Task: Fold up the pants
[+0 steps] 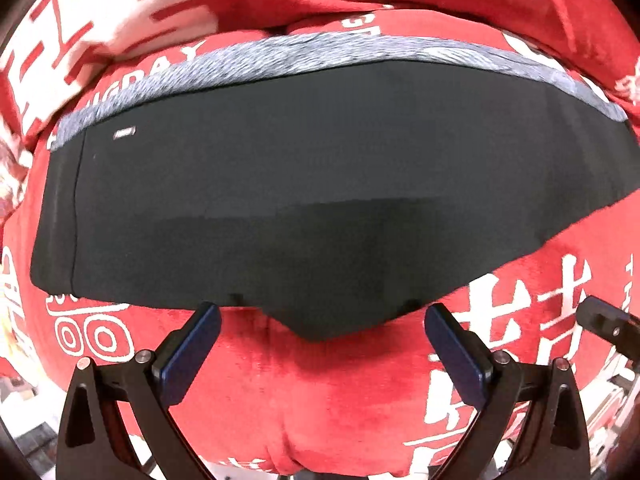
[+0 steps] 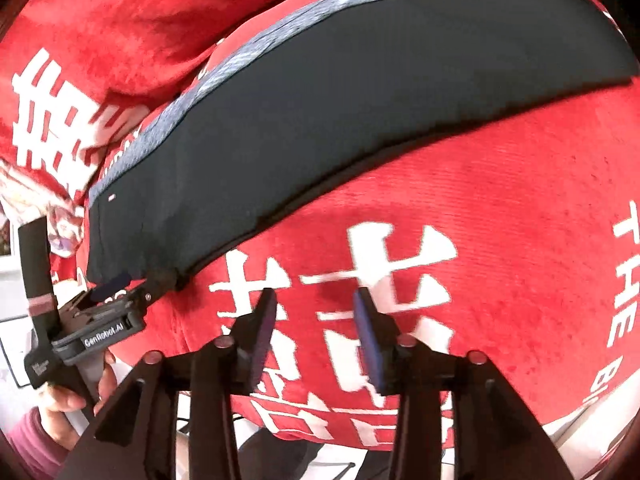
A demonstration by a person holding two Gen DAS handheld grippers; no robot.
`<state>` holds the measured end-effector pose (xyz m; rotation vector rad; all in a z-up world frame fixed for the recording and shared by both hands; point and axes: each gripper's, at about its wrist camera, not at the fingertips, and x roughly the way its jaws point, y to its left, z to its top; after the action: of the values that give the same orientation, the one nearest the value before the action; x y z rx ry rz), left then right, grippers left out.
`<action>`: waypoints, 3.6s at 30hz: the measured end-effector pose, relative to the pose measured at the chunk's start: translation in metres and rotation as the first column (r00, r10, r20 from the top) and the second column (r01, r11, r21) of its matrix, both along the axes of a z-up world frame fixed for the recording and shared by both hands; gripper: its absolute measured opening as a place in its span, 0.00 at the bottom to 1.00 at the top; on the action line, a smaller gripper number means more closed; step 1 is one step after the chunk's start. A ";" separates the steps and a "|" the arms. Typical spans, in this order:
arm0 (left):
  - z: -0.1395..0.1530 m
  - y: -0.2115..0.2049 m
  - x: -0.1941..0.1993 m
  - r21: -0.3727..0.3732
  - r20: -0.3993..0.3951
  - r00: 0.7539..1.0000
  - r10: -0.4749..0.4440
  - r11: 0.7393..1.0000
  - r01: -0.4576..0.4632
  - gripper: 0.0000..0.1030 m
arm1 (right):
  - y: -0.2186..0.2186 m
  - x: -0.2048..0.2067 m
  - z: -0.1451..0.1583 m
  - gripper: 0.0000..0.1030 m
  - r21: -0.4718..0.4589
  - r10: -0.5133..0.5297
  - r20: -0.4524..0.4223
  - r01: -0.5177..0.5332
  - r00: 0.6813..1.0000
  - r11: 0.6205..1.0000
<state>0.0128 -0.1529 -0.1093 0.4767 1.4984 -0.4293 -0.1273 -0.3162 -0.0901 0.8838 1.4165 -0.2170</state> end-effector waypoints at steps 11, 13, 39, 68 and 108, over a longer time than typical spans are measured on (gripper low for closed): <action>0.009 -0.084 -0.031 0.005 0.027 0.996 -0.089 0.996 0.089 0.99 | -0.037 -0.031 -0.003 0.46 0.014 -0.072 -0.008 0.072 0.997 0.997; 0.010 -0.098 -0.033 -0.003 0.023 0.995 -0.100 0.995 0.100 0.99 | -0.045 -0.038 -0.003 0.46 0.012 -0.085 -0.008 0.085 0.996 0.996; 0.020 -0.192 -0.034 -0.078 0.037 0.997 -0.062 0.995 0.065 0.99 | -0.160 -0.070 0.001 0.47 -0.026 -0.255 0.034 0.256 0.966 0.966; -0.021 -0.230 -0.049 0.015 0.077 0.996 -0.054 0.998 0.053 0.99 | -0.271 -0.092 -0.012 0.36 -0.130 -0.438 0.049 0.440 0.898 0.889; -0.022 -0.244 -0.049 0.036 0.105 0.993 -0.056 0.998 0.052 0.99 | -0.236 -0.067 -0.011 0.50 -0.259 -0.194 -0.001 0.188 0.981 0.948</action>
<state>-0.0361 -0.3966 -0.1316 0.5593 1.3945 -0.4154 -0.1944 -0.5524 -0.1008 0.8035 1.2916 -0.5498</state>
